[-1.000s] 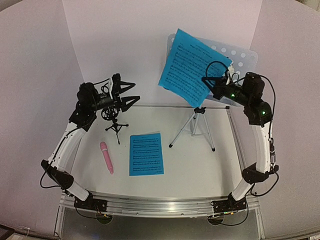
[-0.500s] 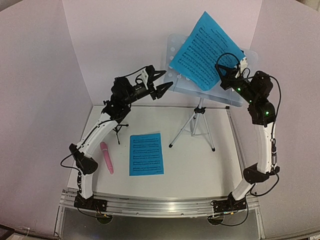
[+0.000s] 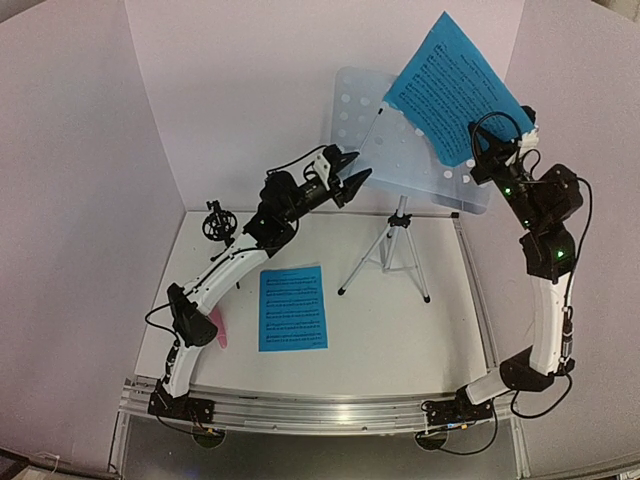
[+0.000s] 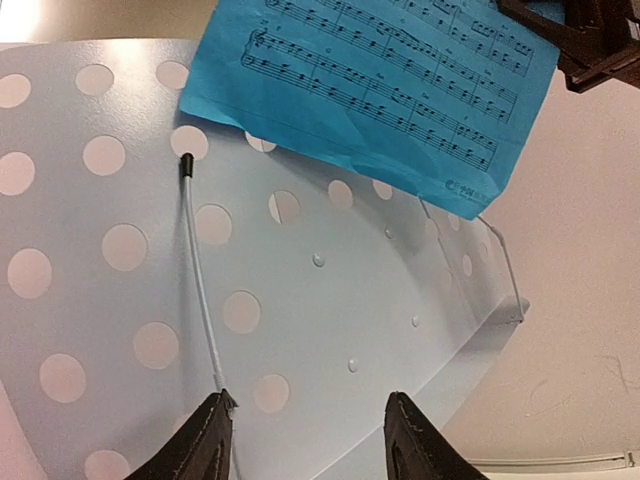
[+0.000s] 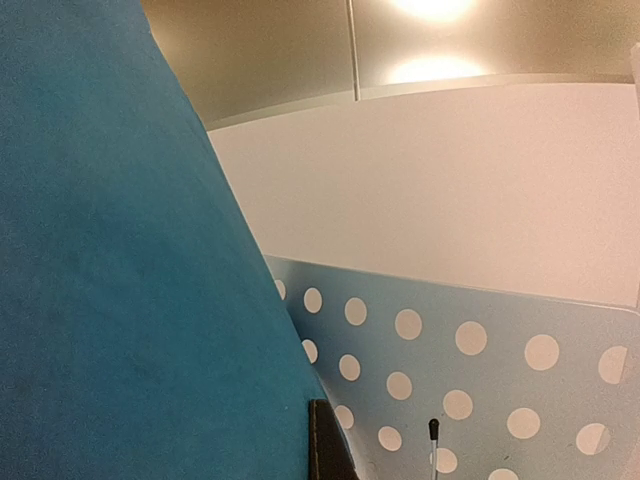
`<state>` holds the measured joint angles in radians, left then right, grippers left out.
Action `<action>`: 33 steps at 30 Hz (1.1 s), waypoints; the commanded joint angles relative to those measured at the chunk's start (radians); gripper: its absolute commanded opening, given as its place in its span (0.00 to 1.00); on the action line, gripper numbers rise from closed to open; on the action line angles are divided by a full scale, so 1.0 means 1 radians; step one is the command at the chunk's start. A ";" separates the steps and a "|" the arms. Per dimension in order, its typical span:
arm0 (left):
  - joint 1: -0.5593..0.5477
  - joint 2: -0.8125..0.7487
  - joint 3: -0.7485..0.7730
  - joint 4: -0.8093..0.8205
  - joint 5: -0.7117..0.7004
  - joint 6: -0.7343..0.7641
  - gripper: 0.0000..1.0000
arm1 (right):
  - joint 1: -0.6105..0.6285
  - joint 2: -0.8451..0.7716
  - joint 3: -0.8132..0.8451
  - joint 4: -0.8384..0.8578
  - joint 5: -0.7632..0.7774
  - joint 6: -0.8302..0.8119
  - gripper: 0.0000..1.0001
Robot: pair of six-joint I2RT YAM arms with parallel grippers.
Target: Set up the instrument practice props
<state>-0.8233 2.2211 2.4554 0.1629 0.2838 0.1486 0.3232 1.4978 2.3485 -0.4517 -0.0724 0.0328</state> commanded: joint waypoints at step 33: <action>-0.008 0.033 0.027 0.159 -0.137 0.002 0.03 | -0.002 -0.006 -0.110 0.084 0.072 0.063 0.00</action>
<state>-0.8231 2.3268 2.5114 0.2900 0.1529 0.1778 0.3231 1.5072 2.2454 -0.4223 -0.0326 0.0600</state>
